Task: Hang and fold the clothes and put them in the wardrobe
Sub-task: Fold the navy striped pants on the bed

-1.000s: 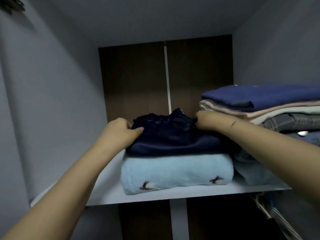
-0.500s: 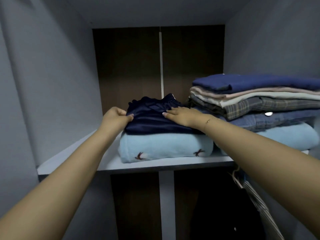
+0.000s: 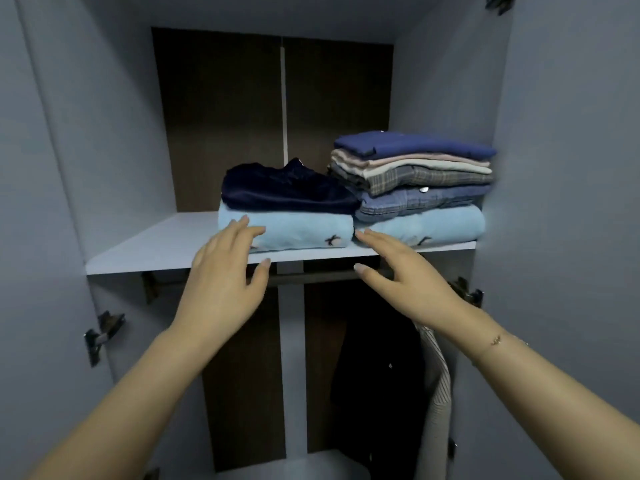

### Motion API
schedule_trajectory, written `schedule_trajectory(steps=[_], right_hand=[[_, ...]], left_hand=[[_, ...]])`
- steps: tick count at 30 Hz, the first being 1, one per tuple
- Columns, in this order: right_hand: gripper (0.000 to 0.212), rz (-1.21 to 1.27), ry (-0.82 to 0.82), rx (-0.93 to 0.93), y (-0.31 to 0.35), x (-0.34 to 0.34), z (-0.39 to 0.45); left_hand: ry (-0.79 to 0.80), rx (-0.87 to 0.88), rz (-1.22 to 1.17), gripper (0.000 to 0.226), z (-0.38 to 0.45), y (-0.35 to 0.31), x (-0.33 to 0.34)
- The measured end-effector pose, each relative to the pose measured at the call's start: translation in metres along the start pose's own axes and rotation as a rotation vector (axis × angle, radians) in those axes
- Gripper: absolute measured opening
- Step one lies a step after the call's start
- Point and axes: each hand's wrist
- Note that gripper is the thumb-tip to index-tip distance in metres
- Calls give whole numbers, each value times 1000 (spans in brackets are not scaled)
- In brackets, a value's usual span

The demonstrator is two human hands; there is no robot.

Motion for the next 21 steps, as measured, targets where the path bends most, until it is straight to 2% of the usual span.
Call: schedule_trajectory(steps=[6,14,17,21], right_hand=[[59,-56,-38,28,-19,-34,-85],[54,-184,-108,-53,-52,-77,-171],[52,-124,-240,-140,-65,-95,-211],[53,-146,-541,-255,-96,-133,-249]], left_hand=[[121,94,99,56,-57,-69,8],[76,128,169,52,-102,-187,3],[87,75,171,51,-114,-241,3],[131,54,195,53,-124,-291,1]])
Point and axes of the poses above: each hand's wrist, its own z-axis towards the middle knuckle, its own x-axis out of the palm, y = z × x, and after that the axes turned 12 degrees about x, right-handed
